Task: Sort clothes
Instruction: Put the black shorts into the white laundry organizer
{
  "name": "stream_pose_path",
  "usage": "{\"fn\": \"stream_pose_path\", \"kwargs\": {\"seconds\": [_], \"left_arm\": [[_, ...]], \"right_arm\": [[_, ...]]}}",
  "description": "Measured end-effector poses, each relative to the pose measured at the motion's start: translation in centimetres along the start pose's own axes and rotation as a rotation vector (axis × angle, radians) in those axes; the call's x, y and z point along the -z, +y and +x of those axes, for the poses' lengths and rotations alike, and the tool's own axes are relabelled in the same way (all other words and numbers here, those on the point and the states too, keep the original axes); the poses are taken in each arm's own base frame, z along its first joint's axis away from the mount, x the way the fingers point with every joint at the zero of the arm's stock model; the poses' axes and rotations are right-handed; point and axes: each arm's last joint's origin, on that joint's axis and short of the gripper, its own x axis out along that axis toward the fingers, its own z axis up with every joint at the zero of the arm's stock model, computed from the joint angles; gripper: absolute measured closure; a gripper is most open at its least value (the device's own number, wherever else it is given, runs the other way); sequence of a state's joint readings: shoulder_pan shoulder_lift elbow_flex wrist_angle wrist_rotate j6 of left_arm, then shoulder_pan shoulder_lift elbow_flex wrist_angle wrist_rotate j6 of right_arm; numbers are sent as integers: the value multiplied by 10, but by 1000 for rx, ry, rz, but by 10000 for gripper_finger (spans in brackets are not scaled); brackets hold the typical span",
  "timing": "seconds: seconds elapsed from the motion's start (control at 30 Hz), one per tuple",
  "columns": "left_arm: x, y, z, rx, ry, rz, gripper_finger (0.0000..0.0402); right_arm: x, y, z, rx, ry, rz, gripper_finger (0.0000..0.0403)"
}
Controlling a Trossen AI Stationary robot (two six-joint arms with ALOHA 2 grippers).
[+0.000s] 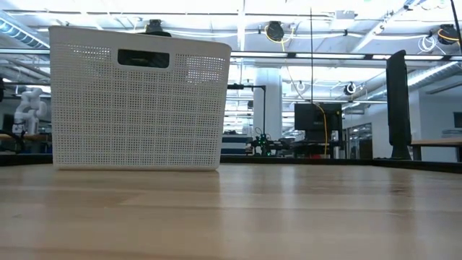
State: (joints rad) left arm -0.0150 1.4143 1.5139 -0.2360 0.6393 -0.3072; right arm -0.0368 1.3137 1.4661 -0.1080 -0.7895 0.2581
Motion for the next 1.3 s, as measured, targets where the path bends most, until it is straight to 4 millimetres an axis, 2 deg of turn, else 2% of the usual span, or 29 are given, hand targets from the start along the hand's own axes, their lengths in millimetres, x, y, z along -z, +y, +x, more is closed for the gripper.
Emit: {"fn": "stream_pose_path", "kwargs": {"seconds": [0.33, 0.7, 1.3], "left_arm": [[0, 0, -2, -47, -6, 0, 227], [12, 11, -5, -272, 68, -60, 227], [12, 11, -2, -215, 66, -73, 227]], "right_arm": [[-7, -3, -9, 80, -52, 13, 398], [-7, -3, -8, 73, -49, 20, 398], [-7, -4, -10, 80, -47, 11, 397]]}}
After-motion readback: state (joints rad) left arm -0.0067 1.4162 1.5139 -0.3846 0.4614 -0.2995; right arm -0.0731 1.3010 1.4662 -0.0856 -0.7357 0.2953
